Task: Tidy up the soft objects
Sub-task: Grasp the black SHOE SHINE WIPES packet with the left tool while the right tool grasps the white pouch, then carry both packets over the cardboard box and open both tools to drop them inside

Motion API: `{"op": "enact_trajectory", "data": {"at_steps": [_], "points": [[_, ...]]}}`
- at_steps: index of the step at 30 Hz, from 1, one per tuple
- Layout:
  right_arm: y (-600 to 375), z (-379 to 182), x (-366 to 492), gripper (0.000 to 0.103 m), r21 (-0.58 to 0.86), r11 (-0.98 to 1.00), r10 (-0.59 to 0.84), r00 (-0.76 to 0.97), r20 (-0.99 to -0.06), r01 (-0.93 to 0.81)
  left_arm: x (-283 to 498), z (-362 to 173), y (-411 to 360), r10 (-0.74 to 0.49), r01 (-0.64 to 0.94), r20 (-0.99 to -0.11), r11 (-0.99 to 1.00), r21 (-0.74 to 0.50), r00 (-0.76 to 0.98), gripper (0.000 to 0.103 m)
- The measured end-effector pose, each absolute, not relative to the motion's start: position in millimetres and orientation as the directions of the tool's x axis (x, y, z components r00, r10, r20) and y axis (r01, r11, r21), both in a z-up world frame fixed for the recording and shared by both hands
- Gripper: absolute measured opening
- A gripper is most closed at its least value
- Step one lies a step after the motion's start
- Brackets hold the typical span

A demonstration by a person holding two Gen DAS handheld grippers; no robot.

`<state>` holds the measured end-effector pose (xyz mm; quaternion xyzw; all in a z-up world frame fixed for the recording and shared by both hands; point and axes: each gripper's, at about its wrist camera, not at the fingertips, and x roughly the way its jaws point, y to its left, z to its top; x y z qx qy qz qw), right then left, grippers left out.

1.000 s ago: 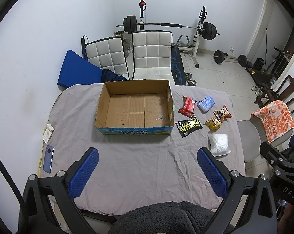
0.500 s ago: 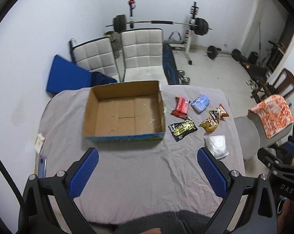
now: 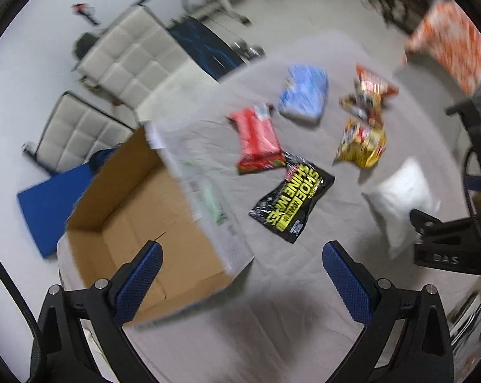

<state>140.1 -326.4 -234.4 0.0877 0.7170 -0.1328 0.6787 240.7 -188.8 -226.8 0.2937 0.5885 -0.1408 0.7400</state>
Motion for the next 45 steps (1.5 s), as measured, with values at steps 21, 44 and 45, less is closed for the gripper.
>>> {"op": "enact_trajectory", "data": {"at_steps": [21, 44, 45], "points": [[-379.0, -375.7, 152.9, 0.079, 0.005, 0.929, 0.107, -0.253, -0.961, 0.371, 317.4, -418.7, -248.4, 0.221, 0.633, -0.961, 0.771, 0.068, -0.165, 0.070], [-373.9, -357.0, 127.9, 0.087, -0.008, 0.944, 0.075, -0.239, -0.968, 0.328, 229.0, -381.3, -184.6, -0.022, 0.240, -0.962, 0.967, -0.090, -0.274, 0.062], [-371.9, -355.5, 128.1, 0.087, -0.009, 0.945, 0.075, -0.241, -0.968, 0.328, 231.9, -379.5, -180.0, -0.029, 0.237, -0.962, 0.967, -0.095, -0.270, 0.062]]}}
